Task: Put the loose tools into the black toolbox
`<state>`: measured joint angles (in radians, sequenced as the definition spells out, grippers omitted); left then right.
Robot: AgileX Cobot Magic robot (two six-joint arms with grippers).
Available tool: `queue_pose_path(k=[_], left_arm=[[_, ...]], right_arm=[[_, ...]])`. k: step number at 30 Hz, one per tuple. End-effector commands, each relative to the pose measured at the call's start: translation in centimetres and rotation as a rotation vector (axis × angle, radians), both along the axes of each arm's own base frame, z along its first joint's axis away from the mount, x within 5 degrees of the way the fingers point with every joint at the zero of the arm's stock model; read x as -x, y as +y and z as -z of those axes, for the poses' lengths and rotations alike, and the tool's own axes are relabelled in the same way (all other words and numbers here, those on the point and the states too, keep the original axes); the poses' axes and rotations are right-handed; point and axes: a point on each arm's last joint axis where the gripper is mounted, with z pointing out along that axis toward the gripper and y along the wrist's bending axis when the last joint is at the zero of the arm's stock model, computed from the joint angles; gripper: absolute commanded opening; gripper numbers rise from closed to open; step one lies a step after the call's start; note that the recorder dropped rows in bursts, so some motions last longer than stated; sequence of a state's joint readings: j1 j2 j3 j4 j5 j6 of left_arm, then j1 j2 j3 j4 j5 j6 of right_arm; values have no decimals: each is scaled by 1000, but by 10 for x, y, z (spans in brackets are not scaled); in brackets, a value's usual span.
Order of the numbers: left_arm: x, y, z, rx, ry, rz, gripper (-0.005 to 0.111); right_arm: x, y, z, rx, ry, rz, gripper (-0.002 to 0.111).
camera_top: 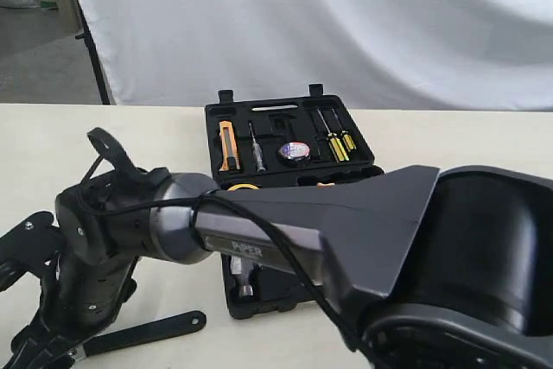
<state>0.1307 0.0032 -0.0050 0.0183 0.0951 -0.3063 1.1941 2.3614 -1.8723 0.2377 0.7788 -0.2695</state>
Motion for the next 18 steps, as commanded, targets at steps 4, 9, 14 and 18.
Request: queue_pose_path(k=[4, 9, 14, 18], left_arm=[[1, 1, -2, -2, -13, -26, 1], [1, 1, -2, -2, -13, -26, 1], [1, 1, -2, -2, -13, -26, 1], [1, 1, -2, -2, -13, -26, 1]], right_arm=[[-3, -2, -14, -19, -135, -246, 70], [-1, -1, 14, 24, -156, -366, 70], [-2, 0, 26, 35, -153, -377, 70], [-2, 0, 31, 43, -152, -387, 62]])
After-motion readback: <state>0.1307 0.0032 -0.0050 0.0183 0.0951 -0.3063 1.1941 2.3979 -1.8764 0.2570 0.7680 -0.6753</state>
